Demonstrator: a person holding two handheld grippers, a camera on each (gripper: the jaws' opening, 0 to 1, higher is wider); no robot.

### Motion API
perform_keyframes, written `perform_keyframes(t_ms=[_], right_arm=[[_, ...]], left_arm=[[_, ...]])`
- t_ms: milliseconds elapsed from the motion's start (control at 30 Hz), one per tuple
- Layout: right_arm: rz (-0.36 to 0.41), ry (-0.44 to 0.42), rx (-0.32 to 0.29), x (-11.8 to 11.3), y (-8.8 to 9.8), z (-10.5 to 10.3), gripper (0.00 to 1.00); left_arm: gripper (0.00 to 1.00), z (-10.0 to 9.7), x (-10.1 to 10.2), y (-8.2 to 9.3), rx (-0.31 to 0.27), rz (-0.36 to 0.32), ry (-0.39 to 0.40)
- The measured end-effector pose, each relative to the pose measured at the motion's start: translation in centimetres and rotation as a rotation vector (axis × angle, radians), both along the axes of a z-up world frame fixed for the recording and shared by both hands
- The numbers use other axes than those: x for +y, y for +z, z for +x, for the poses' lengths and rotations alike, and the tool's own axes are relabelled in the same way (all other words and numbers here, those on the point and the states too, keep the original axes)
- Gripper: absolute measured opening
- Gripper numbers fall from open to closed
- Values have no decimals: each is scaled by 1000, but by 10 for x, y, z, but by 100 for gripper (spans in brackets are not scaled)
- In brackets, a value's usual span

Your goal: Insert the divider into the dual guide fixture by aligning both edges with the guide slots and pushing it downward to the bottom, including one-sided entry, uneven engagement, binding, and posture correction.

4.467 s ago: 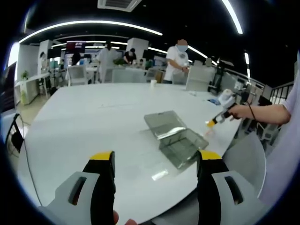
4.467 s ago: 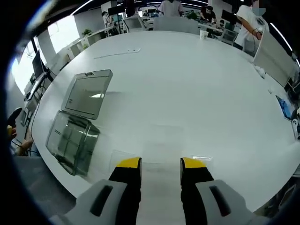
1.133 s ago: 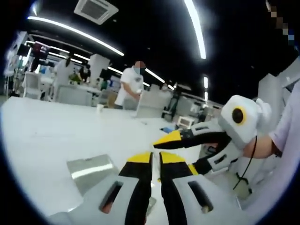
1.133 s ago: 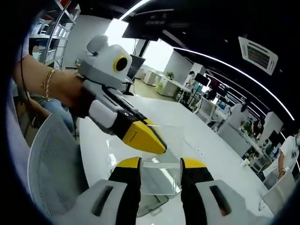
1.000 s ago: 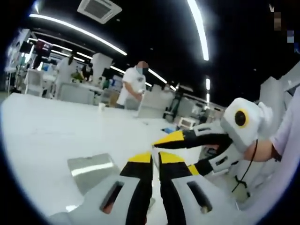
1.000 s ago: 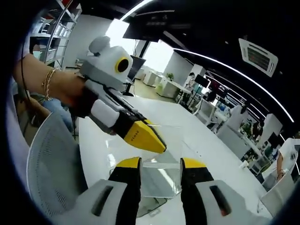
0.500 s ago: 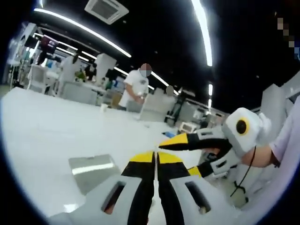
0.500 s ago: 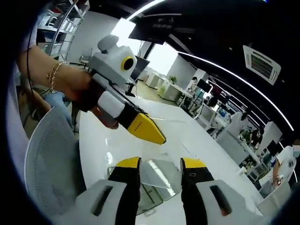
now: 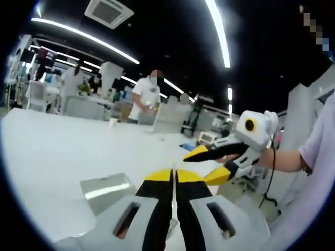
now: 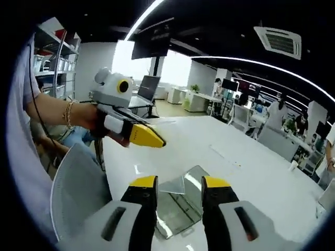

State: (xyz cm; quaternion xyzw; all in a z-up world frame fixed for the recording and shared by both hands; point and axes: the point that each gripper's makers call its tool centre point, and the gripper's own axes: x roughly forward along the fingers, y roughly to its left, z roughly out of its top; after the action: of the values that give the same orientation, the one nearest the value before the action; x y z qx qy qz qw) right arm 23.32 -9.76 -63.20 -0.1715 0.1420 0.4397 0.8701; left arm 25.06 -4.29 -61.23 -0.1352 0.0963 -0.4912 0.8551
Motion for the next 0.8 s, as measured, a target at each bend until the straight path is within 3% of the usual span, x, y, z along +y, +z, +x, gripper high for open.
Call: perform_keyframes(t_ms=[267,400,667,800], right_arm=[[126,164,150,6,8,-16,27],[176,215,225,5,7,-11,26],[217,314,322,26,5,-20,20],[221,344,346,27,4,-11,17]], left_arm=[[0,-8,1,7,-20,-9,-67],[0,-15,-3,9,-28,-12,-110],[0,-25,-12,11,-33,-10,-158],[0,-27,-15,13,-34,-13,-179]])
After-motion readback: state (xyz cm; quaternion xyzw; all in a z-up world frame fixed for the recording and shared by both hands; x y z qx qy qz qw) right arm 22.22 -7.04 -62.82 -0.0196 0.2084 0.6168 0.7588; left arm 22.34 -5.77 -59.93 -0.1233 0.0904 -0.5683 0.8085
